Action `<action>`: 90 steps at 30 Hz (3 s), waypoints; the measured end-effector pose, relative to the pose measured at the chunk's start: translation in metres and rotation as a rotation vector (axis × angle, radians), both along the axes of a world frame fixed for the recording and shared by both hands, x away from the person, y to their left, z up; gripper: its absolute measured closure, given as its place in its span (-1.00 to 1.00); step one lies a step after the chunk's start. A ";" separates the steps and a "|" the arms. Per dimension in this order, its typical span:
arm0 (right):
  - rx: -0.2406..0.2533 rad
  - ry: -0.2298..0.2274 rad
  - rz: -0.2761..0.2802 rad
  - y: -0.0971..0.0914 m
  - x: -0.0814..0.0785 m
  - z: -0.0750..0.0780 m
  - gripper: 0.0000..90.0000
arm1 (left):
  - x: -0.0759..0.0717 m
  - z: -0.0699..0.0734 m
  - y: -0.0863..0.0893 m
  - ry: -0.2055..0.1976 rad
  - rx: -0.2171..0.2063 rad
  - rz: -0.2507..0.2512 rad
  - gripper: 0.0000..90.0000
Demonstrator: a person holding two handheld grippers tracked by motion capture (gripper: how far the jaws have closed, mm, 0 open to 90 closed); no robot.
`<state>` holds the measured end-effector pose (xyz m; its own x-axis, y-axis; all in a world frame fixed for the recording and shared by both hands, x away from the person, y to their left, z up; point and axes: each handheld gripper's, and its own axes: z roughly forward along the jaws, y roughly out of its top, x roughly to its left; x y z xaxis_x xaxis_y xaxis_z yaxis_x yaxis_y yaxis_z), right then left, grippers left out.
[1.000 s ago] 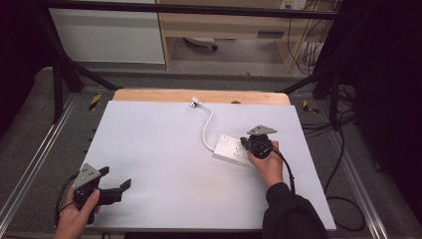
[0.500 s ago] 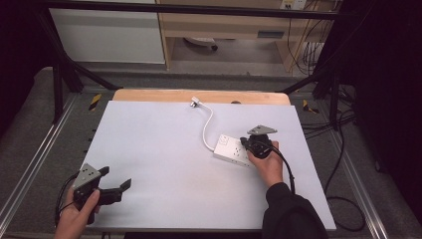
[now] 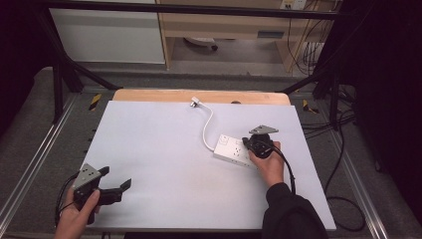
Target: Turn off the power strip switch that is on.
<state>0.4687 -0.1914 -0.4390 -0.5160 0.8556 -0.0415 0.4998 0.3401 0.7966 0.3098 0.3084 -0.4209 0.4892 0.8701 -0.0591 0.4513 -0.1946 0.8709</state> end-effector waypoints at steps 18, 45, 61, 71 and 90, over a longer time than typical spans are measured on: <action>0.014 -0.032 0.015 0.000 -0.003 0.003 1.00 | 0.000 0.000 0.000 -0.001 0.001 0.000 -0.85; 0.079 0.009 0.015 0.008 -0.008 0.019 -0.34 | 0.000 0.000 0.000 0.002 0.002 0.001 -0.85; 0.122 0.015 -0.010 -0.011 -0.024 0.035 -0.92 | 0.000 0.000 0.000 0.001 0.001 0.000 -0.85; 0.138 -0.022 -0.027 -0.036 -0.044 0.042 -0.92 | 0.000 0.000 0.000 0.001 0.001 0.000 -0.85; 0.185 -0.067 -0.081 -0.082 -0.073 0.046 -0.92 | 0.000 0.000 -0.001 0.000 0.005 -0.002 -0.85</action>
<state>0.3955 -0.2734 -0.3933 -0.4470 0.8901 0.0888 0.4636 0.1456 0.8740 0.3094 0.3078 -0.4207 0.4909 0.8695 -0.0552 0.4512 -0.1996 0.8698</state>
